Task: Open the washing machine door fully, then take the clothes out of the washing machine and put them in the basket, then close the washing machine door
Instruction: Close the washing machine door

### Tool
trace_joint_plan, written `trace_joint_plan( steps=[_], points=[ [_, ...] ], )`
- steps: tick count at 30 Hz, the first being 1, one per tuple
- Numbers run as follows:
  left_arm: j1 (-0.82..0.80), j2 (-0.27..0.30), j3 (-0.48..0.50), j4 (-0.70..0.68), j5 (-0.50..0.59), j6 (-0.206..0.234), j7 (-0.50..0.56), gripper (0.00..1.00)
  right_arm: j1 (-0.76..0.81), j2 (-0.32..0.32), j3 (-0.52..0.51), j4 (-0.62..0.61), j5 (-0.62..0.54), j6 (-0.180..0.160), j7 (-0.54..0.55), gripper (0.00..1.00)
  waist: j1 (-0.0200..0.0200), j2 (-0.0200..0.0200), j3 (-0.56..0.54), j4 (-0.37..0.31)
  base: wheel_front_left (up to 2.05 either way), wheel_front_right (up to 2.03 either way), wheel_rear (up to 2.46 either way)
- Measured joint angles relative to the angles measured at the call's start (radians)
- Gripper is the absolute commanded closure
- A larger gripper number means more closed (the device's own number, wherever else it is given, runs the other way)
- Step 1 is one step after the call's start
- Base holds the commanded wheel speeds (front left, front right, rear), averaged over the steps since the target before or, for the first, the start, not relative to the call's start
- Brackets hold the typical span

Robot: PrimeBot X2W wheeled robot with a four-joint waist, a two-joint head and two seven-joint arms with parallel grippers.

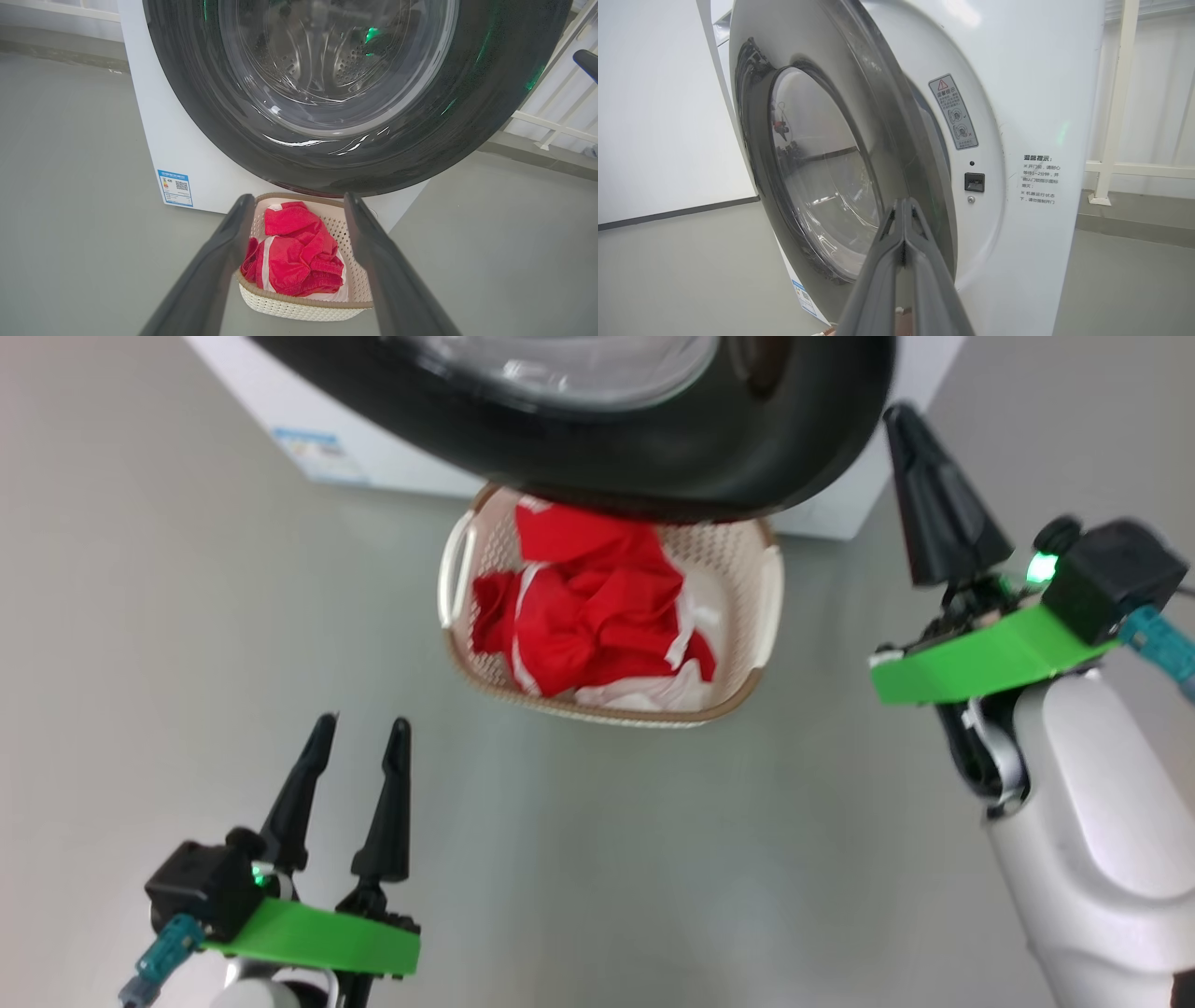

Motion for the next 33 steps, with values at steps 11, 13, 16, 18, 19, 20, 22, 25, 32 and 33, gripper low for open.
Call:
trace_joint_plan(
  steps=[11,13,16,18,19,20,22,25,32,33],
  points=[
    [-0.069,-0.011,-0.024,-0.002,-0.027,0.0,0.0,0.0,-0.111,-0.015,-0.049,0.017,-0.003,0.003,-0.001,1.0,0.0,0.0,0.12,0.083,0.0,0.0,0.0],
    [-0.083,-0.011,-0.026,-0.002,-0.034,0.0,0.0,0.0,-0.138,-0.017,-0.058,0.021,-0.003,0.003,-0.001,1.0,0.0,0.0,0.141,0.092,0.0,0.0,0.0],
    [-0.107,-0.014,-0.038,-0.003,-0.048,0.0,0.0,0.0,-0.174,-0.022,-0.065,0.027,-0.006,0.003,-0.001,1.0,0.0,0.0,0.17,0.105,0.0,0.0,0.0],
    [-0.118,-0.016,-0.046,-0.004,-0.055,0.0,0.0,0.0,-0.196,-0.025,-0.077,0.031,-0.006,0.004,-0.001,1.0,0.0,0.0,0.187,0.114,0.0,0.0,0.0],
    [-0.123,-0.017,-0.05,-0.004,-0.058,0.0,0.0,0.0,-0.207,-0.026,-0.084,0.033,-0.006,0.006,-0.001,1.0,0.0,0.0,0.195,0.119,0.0,0.0,0.0],
    [-0.129,-0.017,-0.054,-0.006,-0.058,0.0,0.0,0.0,-0.219,-0.03,-0.09,0.035,-0.006,0.006,-0.001,1.0,0.0,0.0001,0.202,0.124,0.0,0.0,0.0],
    [-0.135,-0.017,-0.061,-0.011,-0.066,0.0,0.0,0.0,-0.244,-0.034,-0.102,0.038,-0.006,0.006,-0.001,1.0,0.0,0.0,0.216,0.134,0.0,0.0,0.0],
    [-0.143,-0.018,-0.07,-0.015,-0.078,0.0,0.0,0.0,-0.268,-0.035,-0.117,0.041,-0.008,0.006,-0.001,1.0,0.0,0.0,0.229,0.144,0.0,0.0,0.0],
    [-0.172,-0.024,-0.078,-0.031,-0.093,0.0,0.0,0.0,-0.356,-0.035,-0.146,0.047,-0.039,0.008,-0.001,1.0,0.0,0.0,0.277,0.165,0.0,0.0,0.0],
    [-0.176,-0.024,-0.079,-0.032,-0.093,0.0,0.0,0.0,-0.365,-0.035,-0.152,0.047,-0.041,0.009,-0.001,1.0,0.0,0.0,0.282,0.167,0.0,0.0,0.0]
  ],
)
